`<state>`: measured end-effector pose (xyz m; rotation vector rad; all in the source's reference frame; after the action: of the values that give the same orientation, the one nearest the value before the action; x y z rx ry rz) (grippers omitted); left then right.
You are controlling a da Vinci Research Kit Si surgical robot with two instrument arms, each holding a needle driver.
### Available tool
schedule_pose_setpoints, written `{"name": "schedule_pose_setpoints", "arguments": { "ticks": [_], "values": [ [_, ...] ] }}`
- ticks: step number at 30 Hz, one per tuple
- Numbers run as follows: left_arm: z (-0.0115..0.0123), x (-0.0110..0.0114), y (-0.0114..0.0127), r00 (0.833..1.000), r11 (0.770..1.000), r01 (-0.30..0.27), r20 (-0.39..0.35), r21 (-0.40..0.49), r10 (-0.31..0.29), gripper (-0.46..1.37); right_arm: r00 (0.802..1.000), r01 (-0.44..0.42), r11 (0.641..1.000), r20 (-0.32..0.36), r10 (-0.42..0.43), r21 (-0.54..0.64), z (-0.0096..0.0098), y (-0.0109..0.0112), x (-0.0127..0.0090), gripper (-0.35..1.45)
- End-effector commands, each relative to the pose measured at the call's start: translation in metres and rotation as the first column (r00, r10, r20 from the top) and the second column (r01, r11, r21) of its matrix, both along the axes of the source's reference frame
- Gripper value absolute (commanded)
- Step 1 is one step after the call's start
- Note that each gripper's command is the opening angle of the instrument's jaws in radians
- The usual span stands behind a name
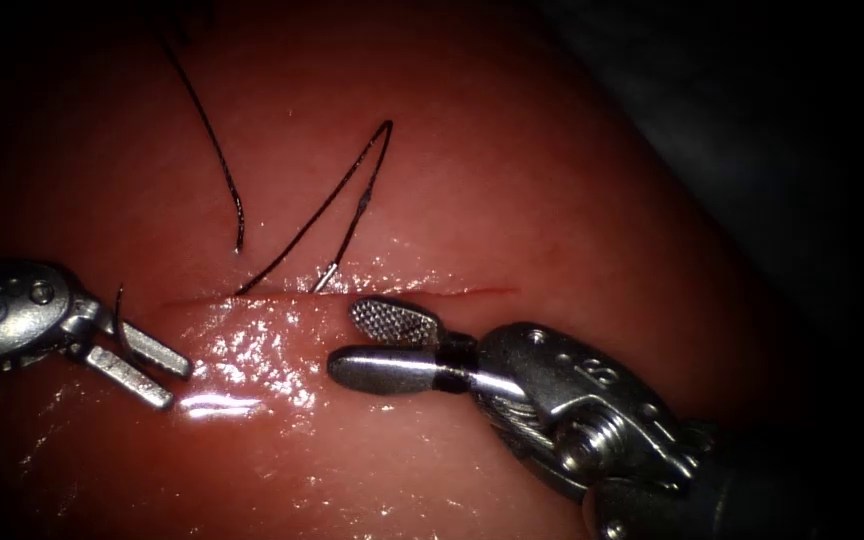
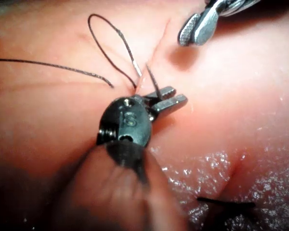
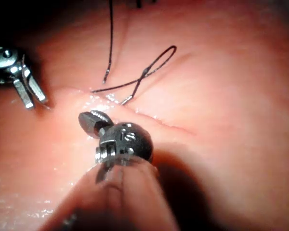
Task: Wound Closure
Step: Use the left gripper to pull the needle through the tissue
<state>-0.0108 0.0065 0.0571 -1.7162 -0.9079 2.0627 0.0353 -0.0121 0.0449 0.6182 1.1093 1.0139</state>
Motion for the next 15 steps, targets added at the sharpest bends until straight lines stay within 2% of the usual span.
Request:
{"name": "schedule_pose_setpoints", "arguments": {
  "ticks": [1, 6, 7, 9, 11, 14, 15],
  "values": [
    [-0.0003, -0.0001, 0.0001, 1.000, 1.000, 0.002, -0.011, 0.028, -0.002, -0.35, 0.999, 0.019, 1.000, 0.030, -0.019, -0.008, 0.0002, 0.0004, 0.0000, -0.30],
    [-0.0016, -0.0004, 0.0001, 0.997, 0.987, 0.043, -0.066, 0.157, -0.033, -0.35, 0.986, 0.103, 0.995, 0.131, -0.100, -0.017, 0.0023, 0.0000, 0.0000, -0.35],
    [-0.0018, -0.0005, 0.0000, 0.995, 0.973, 0.059, -0.089, 0.223, -0.040, -0.35, 0.977, 0.134, 0.991, 0.167, -0.129, -0.016, 0.0031, -0.0002, 0.0001, -0.35],
    [-0.0018, -0.0007, -0.0001, 0.992, 0.957, 0.080, -0.113, 0.280, -0.050, -0.35, 0.973, 0.144, 0.989, 0.182, -0.140, -0.012, 0.0036, -0.0004, 0.0001, -0.35],
    [-0.0020, -0.0009, -0.0003, 0.984, 0.913, 0.127, -0.165, 0.388, -0.067, -0.35, 0.968, 0.158, 0.987, 0.198, -0.152, -0.014, 0.0043, -0.0006, 0.0001, -0.35],
    [-0.0024, -0.0012, -0.0004, 0.968, 0.811, 0.198, -0.241, 0.550, -0.073, -0.35, 0.969, 0.156, 0.988, 0.199, -0.149, -0.020, 0.0049, -0.0008, 0.0002, -0.35],
    [-0.0026, -0.0013, -0.0003, 0.966, 0.784, 0.212, -0.248, 0.583, -0.077, -0.35, 0.969, 0.156, 0.988, 0.199, -0.149, -0.021, 0.0050, -0.0009, 0.0001, -0.35]
  ]
}}
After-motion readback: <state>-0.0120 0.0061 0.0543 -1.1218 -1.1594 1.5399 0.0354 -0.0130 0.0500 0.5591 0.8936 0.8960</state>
